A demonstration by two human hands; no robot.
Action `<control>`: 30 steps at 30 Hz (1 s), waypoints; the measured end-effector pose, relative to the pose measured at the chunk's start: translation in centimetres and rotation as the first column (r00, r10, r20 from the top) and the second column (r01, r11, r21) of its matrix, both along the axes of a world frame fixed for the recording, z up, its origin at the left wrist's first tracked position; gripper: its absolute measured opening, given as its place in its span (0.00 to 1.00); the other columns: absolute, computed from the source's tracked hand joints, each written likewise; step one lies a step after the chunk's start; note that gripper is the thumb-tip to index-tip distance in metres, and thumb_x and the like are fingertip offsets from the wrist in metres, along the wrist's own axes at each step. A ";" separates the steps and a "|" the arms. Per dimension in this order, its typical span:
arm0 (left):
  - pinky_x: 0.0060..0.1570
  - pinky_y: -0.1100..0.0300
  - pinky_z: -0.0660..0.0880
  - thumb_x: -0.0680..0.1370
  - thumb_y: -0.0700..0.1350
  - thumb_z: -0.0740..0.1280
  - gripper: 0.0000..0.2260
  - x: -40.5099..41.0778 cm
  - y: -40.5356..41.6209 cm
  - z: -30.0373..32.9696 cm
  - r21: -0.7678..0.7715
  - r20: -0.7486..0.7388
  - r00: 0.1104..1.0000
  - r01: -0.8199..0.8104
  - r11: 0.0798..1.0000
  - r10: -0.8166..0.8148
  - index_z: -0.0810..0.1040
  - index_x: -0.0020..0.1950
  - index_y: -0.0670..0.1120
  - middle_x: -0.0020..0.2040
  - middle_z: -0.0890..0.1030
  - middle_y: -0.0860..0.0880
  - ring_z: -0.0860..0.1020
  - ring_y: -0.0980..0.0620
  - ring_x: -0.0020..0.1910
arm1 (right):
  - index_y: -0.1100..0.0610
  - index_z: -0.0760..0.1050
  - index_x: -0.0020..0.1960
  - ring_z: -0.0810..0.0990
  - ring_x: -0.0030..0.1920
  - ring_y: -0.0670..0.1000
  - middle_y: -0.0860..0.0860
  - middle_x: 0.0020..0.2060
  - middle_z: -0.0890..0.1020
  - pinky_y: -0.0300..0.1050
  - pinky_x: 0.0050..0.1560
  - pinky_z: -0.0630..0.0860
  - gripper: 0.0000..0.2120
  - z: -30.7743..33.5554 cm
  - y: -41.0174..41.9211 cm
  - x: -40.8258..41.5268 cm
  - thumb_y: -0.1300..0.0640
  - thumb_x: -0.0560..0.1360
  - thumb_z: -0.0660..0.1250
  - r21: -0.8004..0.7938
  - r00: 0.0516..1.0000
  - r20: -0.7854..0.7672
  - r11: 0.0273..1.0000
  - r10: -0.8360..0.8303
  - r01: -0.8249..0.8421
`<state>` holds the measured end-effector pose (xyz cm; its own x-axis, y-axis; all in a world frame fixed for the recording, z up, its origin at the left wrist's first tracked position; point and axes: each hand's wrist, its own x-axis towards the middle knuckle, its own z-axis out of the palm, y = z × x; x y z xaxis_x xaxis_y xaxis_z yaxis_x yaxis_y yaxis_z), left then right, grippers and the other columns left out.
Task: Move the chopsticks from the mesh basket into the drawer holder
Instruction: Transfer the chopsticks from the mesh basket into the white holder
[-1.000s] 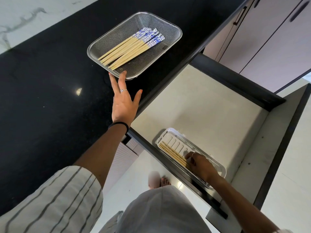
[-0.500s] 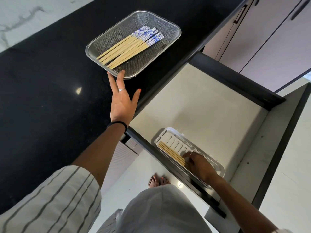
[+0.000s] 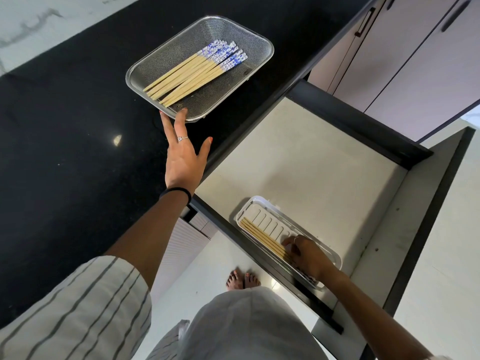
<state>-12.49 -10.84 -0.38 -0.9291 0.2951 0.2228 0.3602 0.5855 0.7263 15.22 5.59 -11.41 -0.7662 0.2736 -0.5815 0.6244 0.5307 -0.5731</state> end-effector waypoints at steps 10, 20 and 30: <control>0.60 0.53 0.71 0.79 0.52 0.66 0.32 -0.1 -0.1 -0.4 0.000 -0.023 1.000 0.008 1.000 -0.008 0.51 0.76 0.56 0.79 0.44 0.41 0.71 0.37 0.67 | 0.55 0.76 0.61 0.79 0.58 0.52 0.53 0.58 0.81 0.49 0.64 0.73 0.12 1.4 -0.1 -0.2 0.59 0.78 0.62 0.009 0.997 0.031 0.997 0.071 -0.071; 0.60 0.49 0.74 0.79 0.52 0.65 0.31 0.1 -0.2 0.0 0.004 -0.039 0.999 0.014 1.000 -0.014 0.50 0.76 0.56 0.79 0.42 0.42 0.72 0.37 0.66 | 0.54 0.78 0.55 0.79 0.42 0.46 0.52 0.47 0.81 0.30 0.42 0.75 0.12 6.8 1.3 -4.5 0.66 0.77 0.62 -0.011 0.991 -0.136 1.000 0.004 -0.005; 0.66 0.42 0.69 0.79 0.48 0.67 0.33 0.3 -0.2 0.4 0.039 -0.038 0.998 0.048 0.998 -0.046 0.51 0.77 0.54 0.79 0.40 0.45 0.65 0.37 0.71 | 0.57 0.79 0.55 0.79 0.42 0.43 0.47 0.45 0.80 0.22 0.43 0.73 0.09 17.2 2.9 -14.1 0.63 0.78 0.63 0.114 0.801 -0.596 0.993 0.049 0.023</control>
